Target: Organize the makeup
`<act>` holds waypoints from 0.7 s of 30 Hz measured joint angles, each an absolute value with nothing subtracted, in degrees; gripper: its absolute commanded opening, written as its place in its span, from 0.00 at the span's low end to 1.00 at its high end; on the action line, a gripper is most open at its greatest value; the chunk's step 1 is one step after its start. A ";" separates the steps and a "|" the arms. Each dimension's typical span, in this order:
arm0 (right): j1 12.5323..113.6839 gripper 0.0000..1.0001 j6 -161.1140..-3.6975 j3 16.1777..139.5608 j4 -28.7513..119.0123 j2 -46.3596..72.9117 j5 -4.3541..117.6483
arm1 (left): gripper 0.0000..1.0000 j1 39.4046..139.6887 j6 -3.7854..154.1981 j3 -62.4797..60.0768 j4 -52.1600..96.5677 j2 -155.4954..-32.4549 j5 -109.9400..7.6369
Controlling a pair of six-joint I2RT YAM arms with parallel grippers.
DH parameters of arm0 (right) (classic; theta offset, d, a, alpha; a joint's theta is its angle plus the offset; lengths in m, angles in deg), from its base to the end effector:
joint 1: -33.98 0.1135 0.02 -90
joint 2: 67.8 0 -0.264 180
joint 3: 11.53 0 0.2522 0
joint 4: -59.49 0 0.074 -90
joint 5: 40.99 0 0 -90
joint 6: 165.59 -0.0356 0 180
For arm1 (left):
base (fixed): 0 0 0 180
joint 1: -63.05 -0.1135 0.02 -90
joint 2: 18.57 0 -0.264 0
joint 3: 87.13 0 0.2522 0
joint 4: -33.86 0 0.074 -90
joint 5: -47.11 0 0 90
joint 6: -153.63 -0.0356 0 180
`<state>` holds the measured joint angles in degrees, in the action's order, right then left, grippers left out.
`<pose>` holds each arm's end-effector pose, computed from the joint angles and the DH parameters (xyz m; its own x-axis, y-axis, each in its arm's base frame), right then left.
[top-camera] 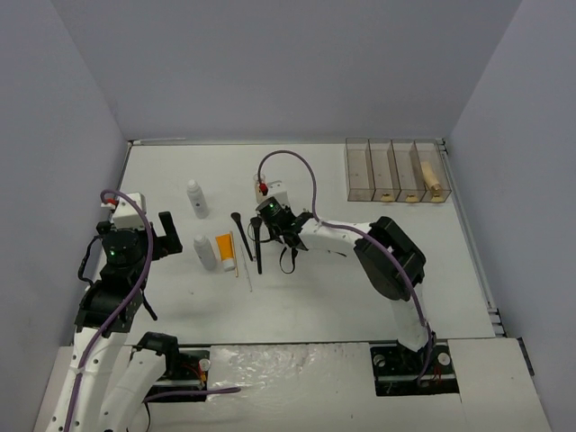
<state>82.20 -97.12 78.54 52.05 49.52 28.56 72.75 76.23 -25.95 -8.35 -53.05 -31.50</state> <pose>0.3115 0.3300 0.1715 -0.5389 -0.0871 -0.8378 -0.3327 0.9358 0.1168 0.1319 -0.0154 0.3472 -0.2523 -0.1738 -0.9519 -0.0794 0.9841 -0.1587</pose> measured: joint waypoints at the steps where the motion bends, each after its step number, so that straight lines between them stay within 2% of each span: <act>1: 81.79 0.00 -95.75 78.47 51.28 48.04 29.16 | 0.97 72.73 76.24 -25.95 -8.35 -53.07 -31.51; 6: 74.07 0.00 -86.88 78.92 47.87 36.53 33.21 | 0.97 72.72 76.27 -25.95 -8.35 -53.17 -31.95; 11: 57.20 0.00 -75.41 82.76 45.38 28.61 37.57 | 0.97 72.72 76.29 -25.95 -8.35 -53.52 -32.50; 16: 42.04 0.00 -66.95 84.75 42.90 27.60 41.07 | 0.97 72.72 76.29 -25.95 -8.37 -53.83 -32.58; 21: 31.43 0.00 -60.57 89.03 41.42 32.14 47.19 | 0.97 72.72 76.29 -25.95 -8.37 -53.86 -32.81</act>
<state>31.43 -60.57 89.03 41.42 32.14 47.19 72.72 76.29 -25.95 -8.37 -53.86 -32.81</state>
